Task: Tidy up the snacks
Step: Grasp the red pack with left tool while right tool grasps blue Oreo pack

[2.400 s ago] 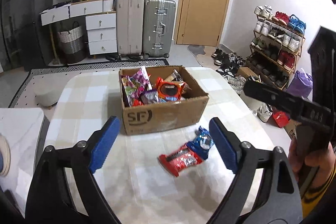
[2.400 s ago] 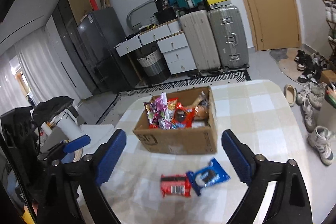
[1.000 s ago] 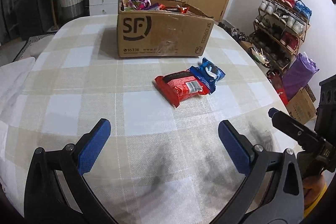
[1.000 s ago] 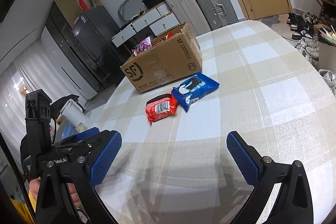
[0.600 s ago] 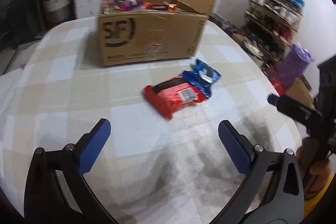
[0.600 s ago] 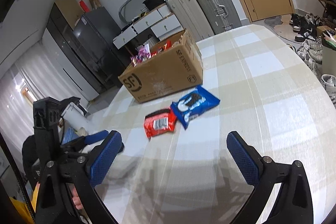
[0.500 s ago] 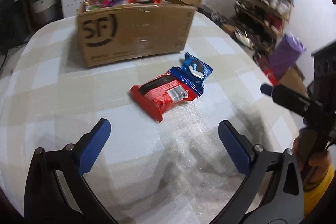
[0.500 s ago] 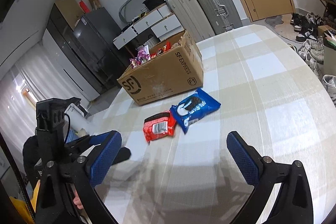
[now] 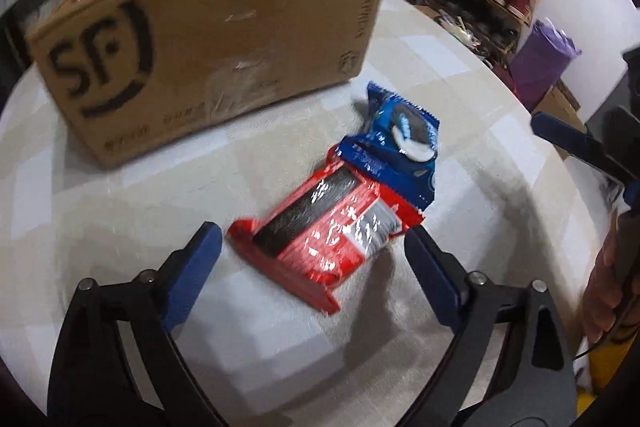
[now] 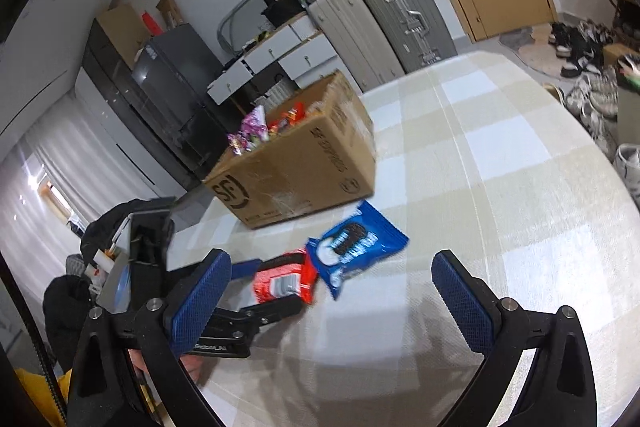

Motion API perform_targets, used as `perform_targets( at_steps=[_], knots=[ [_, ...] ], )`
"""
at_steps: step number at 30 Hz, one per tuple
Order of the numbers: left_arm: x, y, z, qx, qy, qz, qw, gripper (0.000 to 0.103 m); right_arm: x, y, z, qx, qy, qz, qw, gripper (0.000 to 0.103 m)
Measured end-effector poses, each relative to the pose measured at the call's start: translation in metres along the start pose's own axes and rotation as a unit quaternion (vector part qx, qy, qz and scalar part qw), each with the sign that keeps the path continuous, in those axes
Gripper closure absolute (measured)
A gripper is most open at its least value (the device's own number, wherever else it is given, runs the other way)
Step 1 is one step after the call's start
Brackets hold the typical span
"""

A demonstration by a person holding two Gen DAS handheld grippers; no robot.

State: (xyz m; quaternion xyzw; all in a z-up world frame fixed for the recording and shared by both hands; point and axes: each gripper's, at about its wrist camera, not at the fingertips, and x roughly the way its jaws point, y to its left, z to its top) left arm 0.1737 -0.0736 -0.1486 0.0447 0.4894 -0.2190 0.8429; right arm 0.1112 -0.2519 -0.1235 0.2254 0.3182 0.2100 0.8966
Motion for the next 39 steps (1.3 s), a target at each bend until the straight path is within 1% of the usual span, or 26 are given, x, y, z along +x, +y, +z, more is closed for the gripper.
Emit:
perform_targets(
  at_steps=[1, 4, 5, 6, 7, 8, 12, 14, 16, 17, 20, 22, 24, 26, 29, 31, 34, 36, 39],
  knots=[
    [0.002, -0.001, 0.002, 0.008, -0.005, -0.002, 1.0000, 0.019, 0.001, -0.002, -0.002, 0.004, 0.002, -0.001, 1.000, 0.001],
    [0.004, -0.001, 0.004, 0.015, -0.015, -0.010, 0.9997, 0.031, 0.009, -0.013, -0.005, 0.022, 0.013, -0.003, 1.000, 0.001],
    [0.004, 0.000, 0.004, 0.014, -0.018, -0.016, 0.9996, 0.037, 0.010, -0.015, -0.006, 0.025, 0.016, -0.004, 1.000, 0.001],
    [0.003, 0.003, 0.005, 0.012, -0.022, -0.026, 0.9994, 0.047, 0.011, -0.016, -0.007, 0.027, 0.017, -0.005, 0.999, 0.001],
    [0.001, 0.003, 0.004, 0.010, -0.024, -0.029, 0.9992, 0.054, 0.011, -0.017, -0.008, 0.029, 0.016, -0.006, 0.999, 0.001],
    [0.000, 0.003, 0.003, 0.010, -0.023, -0.031, 0.9992, 0.056, 0.012, -0.018, -0.008, 0.031, 0.016, -0.006, 0.999, 0.001],
    [-0.002, 0.006, 0.002, 0.003, -0.022, -0.035, 0.9991, 0.058, 0.007, -0.015, -0.011, 0.030, 0.014, -0.004, 0.999, 0.001],
    [-0.007, 0.009, 0.000, -0.005, -0.026, -0.030, 0.9992, 0.059, 0.004, -0.010, -0.011, 0.025, 0.012, -0.004, 1.000, 0.001],
    [-0.016, 0.010, -0.004, -0.009, -0.031, -0.028, 0.9991, 0.059, -0.001, -0.003, -0.011, 0.018, 0.010, -0.004, 1.000, 0.001],
    [-0.023, 0.004, -0.014, -0.011, -0.036, -0.025, 0.9990, 0.059, -0.004, 0.000, -0.011, 0.014, 0.007, -0.003, 1.000, 0.001],
    [-0.043, 0.001, -0.025, -0.017, -0.050, -0.012, 0.9985, 0.059, -0.012, 0.016, -0.006, -0.010, 0.003, -0.005, 1.000, 0.001],
    [-0.056, 0.002, -0.031, -0.028, -0.054, -0.003, 0.9982, 0.059, -0.018, 0.025, -0.002, -0.026, -0.001, -0.008, 1.000, 0.001],
    [-0.067, 0.007, -0.038, -0.048, -0.048, 0.017, 0.9975, 0.059, -0.021, 0.036, 0.004, -0.042, 0.000, -0.008, 0.999, 0.001],
    [-0.078, 0.012, -0.045, -0.076, -0.047, 0.020, 0.9958, 0.059, -0.022, 0.044, 0.010, -0.053, 0.005, -0.014, 0.998, 0.001],
    [-0.095, 0.014, -0.060, -0.090, -0.056, 0.030, 0.9939, 0.058, -0.023, 0.061, 0.020, -0.083, 0.011, -0.010, 0.996, 0.001],
    [-0.108, 0.014, -0.069, -0.095, -0.065, 0.024, 0.9931, 0.059, -0.018, 0.069, 0.024, -0.112, 0.016, -0.021, 0.993, 0.001],
    [-0.122, 0.013, -0.080, -0.099, -0.074, 0.024, 0.9920, 0.058, 0.002, 0.074, 0.028, -0.150, 0.033, -0.038, 0.987, 0.001],
    [-0.128, 0.013, -0.087, -0.102, -0.076, 0.019, 0.9917, 0.058, 0.021, 0.071, 0.028, -0.162, 0.054, -0.054, 0.984, 0.001],
    [-0.130, 0.014, -0.093, -0.110, -0.076, 0.017, 0.9909, 0.058, 0.045, 0.067, 0.026, -0.177, 0.076, -0.061, 0.979, 0.001]
  ],
)
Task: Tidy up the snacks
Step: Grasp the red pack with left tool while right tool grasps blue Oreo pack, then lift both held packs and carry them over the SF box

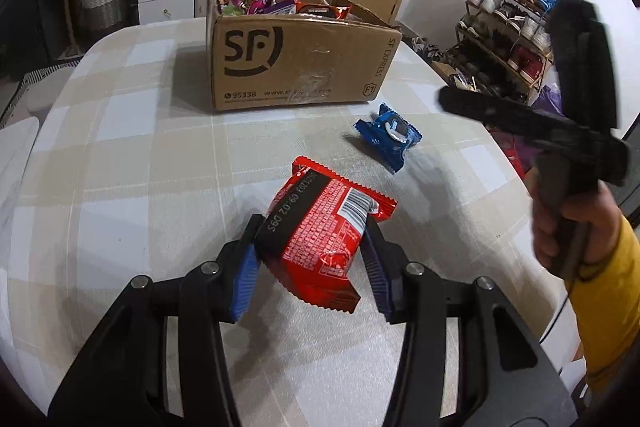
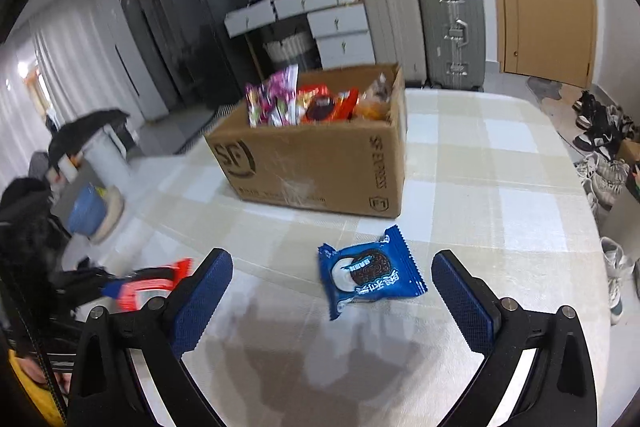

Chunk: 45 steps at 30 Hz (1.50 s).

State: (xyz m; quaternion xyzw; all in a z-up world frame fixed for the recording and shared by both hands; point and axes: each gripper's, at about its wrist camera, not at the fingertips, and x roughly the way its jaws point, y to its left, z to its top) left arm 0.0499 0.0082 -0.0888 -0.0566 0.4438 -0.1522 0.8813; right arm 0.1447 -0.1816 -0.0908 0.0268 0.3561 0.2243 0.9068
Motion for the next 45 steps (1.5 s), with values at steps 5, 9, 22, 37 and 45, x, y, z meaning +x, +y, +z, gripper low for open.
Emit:
perform_targets(
  at_steps=[5, 9, 22, 37, 45],
  knots=[
    [0.011, 0.005, -0.003, -0.016, 0.005, 0.007, 0.9998, 0.058, 0.033, -0.001, -0.002, -0.018, 0.026, -0.003, 0.999, 0.001],
    [0.018, 0.010, -0.003, -0.028, 0.006, 0.004, 0.9996, 0.058, 0.051, -0.001, -0.004, -0.032, 0.040, -0.017, 0.999, 0.002],
    [0.042, 0.019, 0.005, -0.042, 0.023, 0.012, 0.9988, 0.058, 0.082, -0.004, -0.011, -0.046, 0.069, -0.046, 0.996, 0.041],
    [0.046, 0.016, 0.003, -0.042, 0.032, 0.013, 0.9985, 0.058, 0.070, -0.019, -0.015, -0.012, 0.054, -0.029, 0.998, 0.054],
    [0.043, 0.012, 0.001, -0.043, 0.031, 0.017, 0.9985, 0.058, 0.050, -0.025, -0.018, 0.024, 0.032, 0.005, 0.999, 0.055]
  ],
)
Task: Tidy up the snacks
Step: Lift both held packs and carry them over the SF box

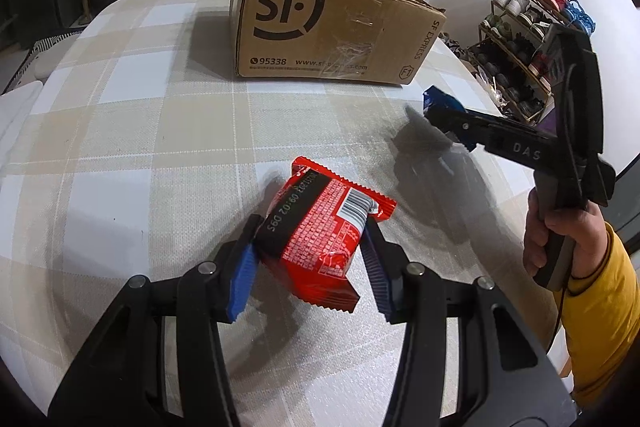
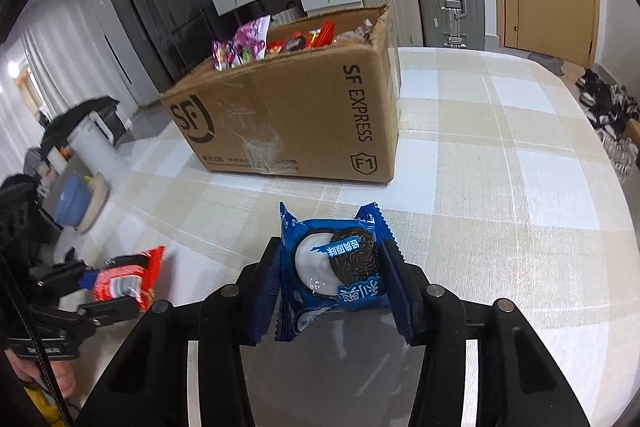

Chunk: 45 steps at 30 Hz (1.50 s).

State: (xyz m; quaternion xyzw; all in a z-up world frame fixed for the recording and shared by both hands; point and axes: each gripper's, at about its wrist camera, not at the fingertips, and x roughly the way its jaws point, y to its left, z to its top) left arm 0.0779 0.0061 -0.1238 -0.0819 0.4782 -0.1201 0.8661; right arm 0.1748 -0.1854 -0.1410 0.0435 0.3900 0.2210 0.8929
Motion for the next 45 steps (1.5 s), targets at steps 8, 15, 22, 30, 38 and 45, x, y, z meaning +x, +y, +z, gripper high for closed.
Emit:
perform_targets(
  at_steps=[8, 15, 22, 30, 38, 45],
  knots=[
    [-0.013, -0.002, -0.003, -0.001, -0.013, -0.001, 0.9999, 0.058, -0.025, 0.009, -0.014, 0.019, -0.017, 0.035, 0.999, 0.055],
    [-0.040, -0.011, -0.004, 0.004, -0.041, -0.004, 0.9991, 0.058, -0.072, 0.039, -0.020, 0.013, -0.063, 0.080, 0.995, 0.055],
    [-0.083, -0.017, -0.011, -0.002, -0.078, 0.000, 0.9969, 0.058, -0.120, 0.069, -0.020, 0.014, -0.104, 0.125, 0.987, 0.055],
    [-0.140, -0.032, -0.034, 0.012, -0.112, -0.001, 0.9937, 0.058, -0.149, 0.097, -0.047, 0.012, -0.118, 0.139, 0.983, 0.054],
    [-0.182, -0.037, -0.058, 0.017, -0.135, -0.001, 0.9907, 0.058, -0.166, 0.108, -0.074, 0.026, -0.119, 0.137, 0.983, 0.054],
    [-0.219, -0.033, -0.073, 0.018, -0.155, -0.006, 0.9877, 0.058, -0.184, 0.118, -0.082, 0.023, -0.128, 0.132, 0.983, 0.054]
  ],
)
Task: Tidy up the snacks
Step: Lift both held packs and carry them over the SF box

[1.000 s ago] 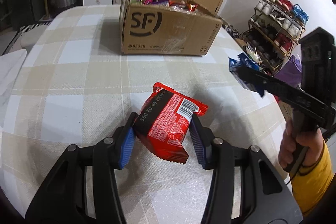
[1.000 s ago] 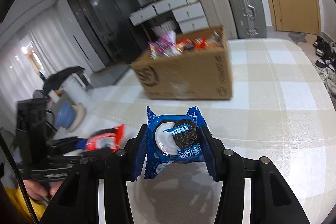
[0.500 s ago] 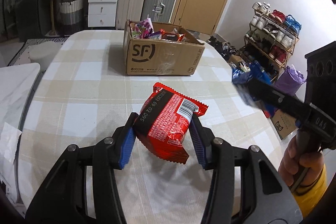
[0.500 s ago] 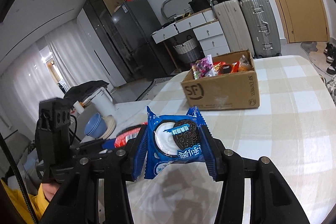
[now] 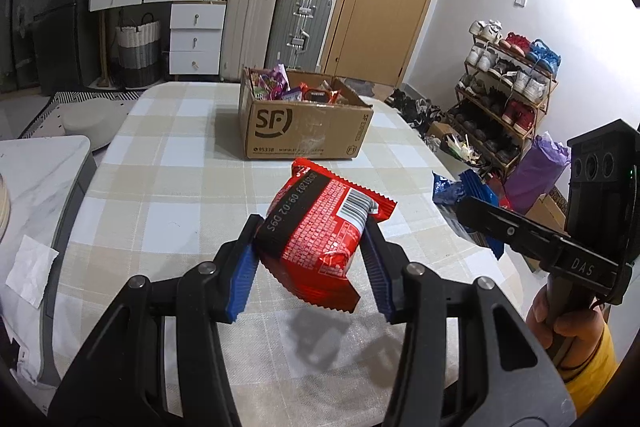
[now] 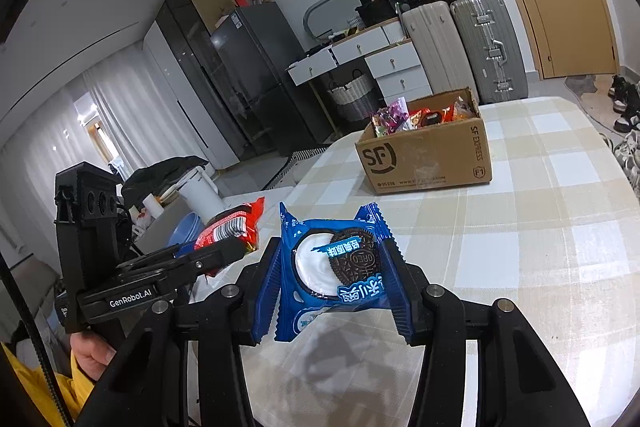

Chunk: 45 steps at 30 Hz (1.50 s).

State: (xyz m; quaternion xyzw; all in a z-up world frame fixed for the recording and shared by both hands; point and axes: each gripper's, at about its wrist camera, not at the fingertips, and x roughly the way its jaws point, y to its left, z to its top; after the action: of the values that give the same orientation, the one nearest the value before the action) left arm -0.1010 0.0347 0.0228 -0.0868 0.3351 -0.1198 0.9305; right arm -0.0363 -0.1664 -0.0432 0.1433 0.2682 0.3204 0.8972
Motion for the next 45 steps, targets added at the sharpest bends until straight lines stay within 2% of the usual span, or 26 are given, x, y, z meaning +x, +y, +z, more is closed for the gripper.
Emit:
perform_targets(
  at_steps=[9, 17, 24, 31, 34, 37, 43, 45],
  knots=[
    [-0.038, -0.010, 0.010, 0.032, -0.017, -0.020, 0.9991, 0.058, -0.013, 0.022, 0.030, -0.044, -0.020, 0.007, 0.999, 0.054],
    [-0.046, -0.014, 0.053, 0.054, -0.038, -0.019, 0.9976, 0.058, -0.005, 0.016, 0.081, -0.063, -0.031, 0.005, 0.998, 0.054],
    [-0.019, 0.000, 0.105, 0.042, -0.031, -0.025, 0.9983, 0.058, 0.015, 0.002, 0.133, -0.075, -0.033, 0.000, 0.997, 0.054],
    [0.026, 0.006, 0.178, 0.042, -0.021, -0.016, 0.9988, 0.058, 0.049, -0.011, 0.208, -0.087, -0.026, 0.008, 0.996, 0.054],
    [0.052, 0.006, 0.210, 0.053, -0.018, 0.000, 0.9984, 0.058, 0.065, -0.018, 0.239, -0.098, -0.029, -0.004, 0.995, 0.054],
    [0.088, 0.013, 0.236, 0.043, 0.003, 0.006, 0.9991, 0.058, 0.088, -0.034, 0.266, -0.089, -0.023, -0.015, 0.996, 0.054],
    [0.169, 0.014, 0.267, 0.042, 0.041, 0.003, 0.9983, 0.058, 0.140, -0.077, 0.287, -0.063, 0.008, -0.035, 0.997, 0.054],
    [0.192, 0.015, 0.269, 0.036, 0.051, -0.002, 0.9981, 0.058, 0.160, -0.091, 0.289, -0.057, 0.032, -0.038, 0.997, 0.054]
  ],
)
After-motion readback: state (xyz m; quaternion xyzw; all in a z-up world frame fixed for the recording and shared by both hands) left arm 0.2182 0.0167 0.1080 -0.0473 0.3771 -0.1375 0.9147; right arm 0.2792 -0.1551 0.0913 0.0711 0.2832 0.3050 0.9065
